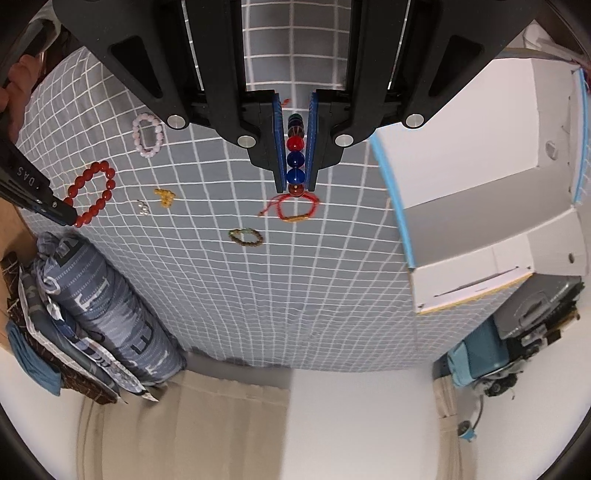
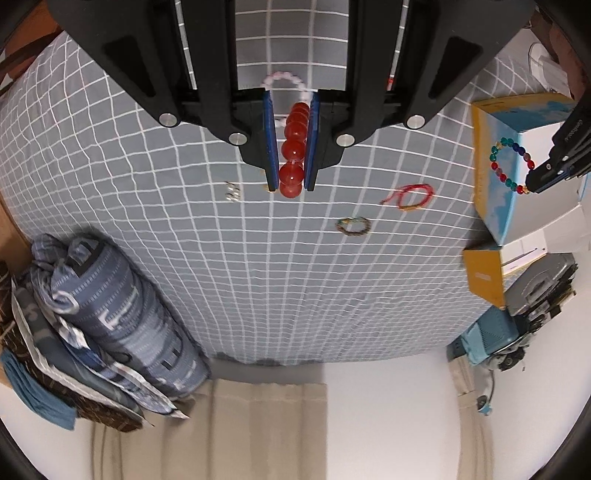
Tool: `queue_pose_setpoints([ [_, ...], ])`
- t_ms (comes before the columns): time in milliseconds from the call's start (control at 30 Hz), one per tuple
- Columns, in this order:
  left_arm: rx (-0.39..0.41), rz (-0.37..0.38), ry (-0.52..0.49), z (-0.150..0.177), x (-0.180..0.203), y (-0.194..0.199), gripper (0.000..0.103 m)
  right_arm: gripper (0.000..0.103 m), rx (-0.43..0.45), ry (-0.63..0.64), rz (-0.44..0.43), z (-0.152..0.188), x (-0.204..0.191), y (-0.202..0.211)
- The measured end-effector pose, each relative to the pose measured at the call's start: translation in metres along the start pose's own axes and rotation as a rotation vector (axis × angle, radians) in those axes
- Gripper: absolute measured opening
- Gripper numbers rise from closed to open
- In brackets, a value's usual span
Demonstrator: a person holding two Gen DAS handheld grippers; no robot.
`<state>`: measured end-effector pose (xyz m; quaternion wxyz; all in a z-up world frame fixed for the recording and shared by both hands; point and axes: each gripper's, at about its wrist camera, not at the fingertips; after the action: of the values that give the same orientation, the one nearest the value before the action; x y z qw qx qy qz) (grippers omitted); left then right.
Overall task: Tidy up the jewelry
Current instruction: 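Carry both held bracelets over the open white box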
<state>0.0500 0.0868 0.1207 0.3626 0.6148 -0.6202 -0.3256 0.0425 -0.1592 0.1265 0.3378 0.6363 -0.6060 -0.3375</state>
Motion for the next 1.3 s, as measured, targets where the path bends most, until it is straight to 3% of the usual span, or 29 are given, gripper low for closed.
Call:
queue_pose_setpoints([
  [500, 0.053, -0.048, 0.097, 0.018, -0.074, 0.042, 0.010, 0.013, 0.042, 0.149, -0.086, -0.011, -0.116, 0.020],
  [900, 0.036, -0.151, 0.224, 0.033, -0.151, 0.042, 0.010, 0.013, 0.048, 0.287, -0.184, -0.008, -0.233, 0.015],
  [1300, 0.010, -0.209, 0.307, 0.052, -0.207, 0.042, 0.010, 0.013, 0.051, 0.380, -0.261, 0.001, -0.300, 0.004],
])
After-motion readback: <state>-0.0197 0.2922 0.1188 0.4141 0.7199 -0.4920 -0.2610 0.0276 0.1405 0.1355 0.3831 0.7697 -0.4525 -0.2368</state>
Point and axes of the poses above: each gripper's, at about its wrist camera, not at the fingertips, and y roughly against the way its jaws point, x to its right, z to its underside, and after that the axes turned 15 degrees about -x, right-handed
